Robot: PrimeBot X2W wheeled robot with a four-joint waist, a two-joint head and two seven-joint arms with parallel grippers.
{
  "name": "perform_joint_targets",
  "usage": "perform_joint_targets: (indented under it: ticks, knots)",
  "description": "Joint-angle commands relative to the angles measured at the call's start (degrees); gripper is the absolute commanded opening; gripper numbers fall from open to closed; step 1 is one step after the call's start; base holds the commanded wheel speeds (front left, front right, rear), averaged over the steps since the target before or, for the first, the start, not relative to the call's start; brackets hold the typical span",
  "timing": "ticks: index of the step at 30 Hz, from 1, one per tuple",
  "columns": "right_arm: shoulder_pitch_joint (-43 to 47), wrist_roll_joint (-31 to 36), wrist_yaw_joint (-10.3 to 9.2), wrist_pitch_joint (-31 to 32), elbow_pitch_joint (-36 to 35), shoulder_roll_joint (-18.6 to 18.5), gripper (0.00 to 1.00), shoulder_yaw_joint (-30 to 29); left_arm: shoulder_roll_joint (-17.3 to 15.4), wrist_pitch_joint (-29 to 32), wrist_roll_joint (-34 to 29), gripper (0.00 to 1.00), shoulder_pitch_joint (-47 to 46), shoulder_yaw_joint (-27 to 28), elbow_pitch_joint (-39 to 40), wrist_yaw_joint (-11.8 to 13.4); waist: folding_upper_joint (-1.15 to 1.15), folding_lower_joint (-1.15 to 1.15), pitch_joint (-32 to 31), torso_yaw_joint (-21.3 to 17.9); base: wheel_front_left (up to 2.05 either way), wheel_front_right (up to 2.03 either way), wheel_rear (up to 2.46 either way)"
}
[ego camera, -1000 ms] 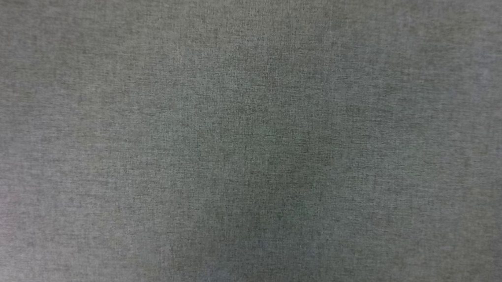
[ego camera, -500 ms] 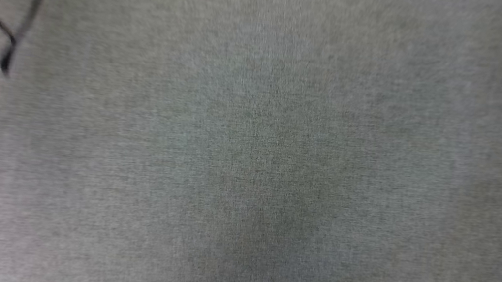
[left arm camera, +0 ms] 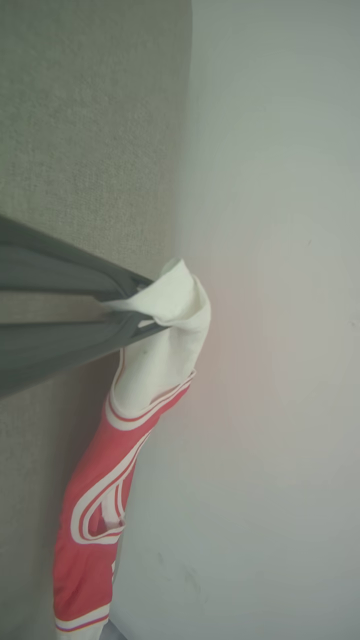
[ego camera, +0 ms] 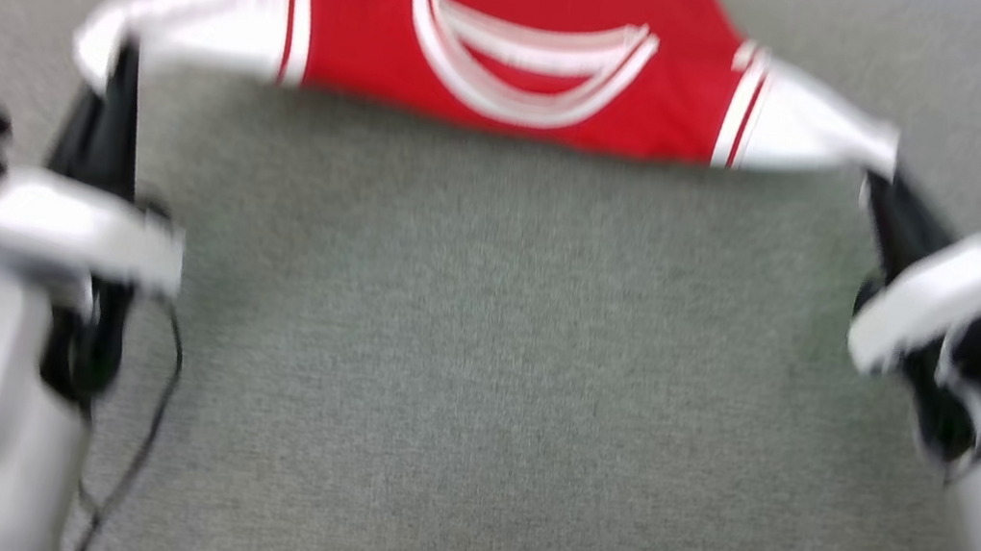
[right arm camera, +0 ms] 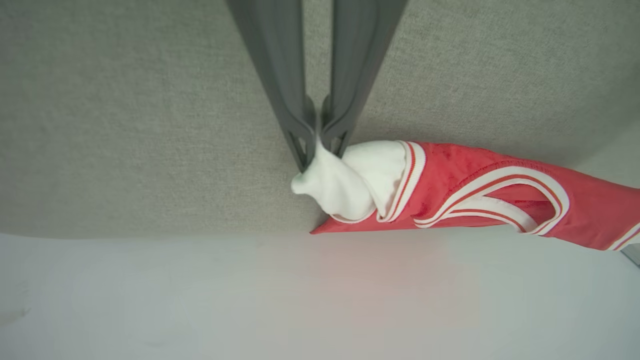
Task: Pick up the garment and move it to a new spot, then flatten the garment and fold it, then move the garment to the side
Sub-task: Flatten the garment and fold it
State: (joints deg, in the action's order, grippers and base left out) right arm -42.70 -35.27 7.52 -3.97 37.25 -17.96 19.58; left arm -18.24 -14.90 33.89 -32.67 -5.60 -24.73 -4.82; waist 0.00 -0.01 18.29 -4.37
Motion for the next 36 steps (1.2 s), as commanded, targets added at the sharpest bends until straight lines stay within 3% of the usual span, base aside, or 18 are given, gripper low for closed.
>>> perform_joint_targets:
  ticks: [1, 10, 16, 24, 25, 27, 31, 36]
  knots:
    - [2.7, -0.2, -0.06, 0.1, -0.9, -0.2, 0.00, -0.7, 0.5, -0.4, -0.2, 0.00, 3.1, 0.5, 0.9, -0.2, 0.00, 0.01, -4.4, 0.3, 0.00, 0.00, 0.00]
    - [26.0, 1.6, -0.06, 5.1, -11.1, -0.4, 0.00, -7.6, 2.9, -0.1, 0.0, 0.00, 24.4, 1.7, 7.3, 1.4, 0.00, 0.01, -11.3, 0.6, 0.00, 0.00, 0.00]
    - [40.9, 4.9, -0.07, 11.6, -21.0, 3.1, 0.00, -15.1, 3.5, 1.7, 0.6, 0.00, 34.7, 1.4, 11.2, 3.6, 0.00, 0.01, -14.1, 0.9, 0.00, 0.00, 0.00]
    - [56.7, 9.7, -0.06, 26.8, -31.8, 9.3, 0.00, -22.1, 3.0, 3.7, 0.2, 0.00, 41.8, 1.2, 13.7, 6.0, 0.00, 0.01, -15.6, 2.1, 0.00, 0.00, 0.00]
    - [57.5, 10.2, -0.07, 28.5, -33.0, 10.0, 0.11, -22.6, 3.2, 3.6, 0.2, 0.00, 42.0, 1.2, 14.0, 6.3, 0.00, 0.01, -15.6, 2.2, 0.00, 0.00, 0.00]
    - [58.5, 11.0, -0.06, 31.0, -35.2, 10.9, 1.00, -23.8, 3.3, 3.4, -0.4, 0.00, 42.6, 0.8, 14.6, 6.6, 0.00, 0.01, -15.7, 2.6, 0.00, 0.00, 0.00]
    - [55.6, 12.1, -0.05, 30.5, -39.3, 12.0, 1.00, -25.8, 4.1, 2.8, -1.0, 0.00, 41.5, -0.4, 17.0, 6.6, 0.00, 0.01, -15.4, 3.9, 0.00, 0.00, 0.00]
    - [45.8, 13.2, -0.04, 23.8, -39.0, 12.1, 1.00, -30.2, 4.9, 2.1, -2.5, 0.00, 39.6, -1.7, 20.7, 6.9, 0.00, 0.01, -13.7, 6.2, 0.00, 0.00, 0.00]
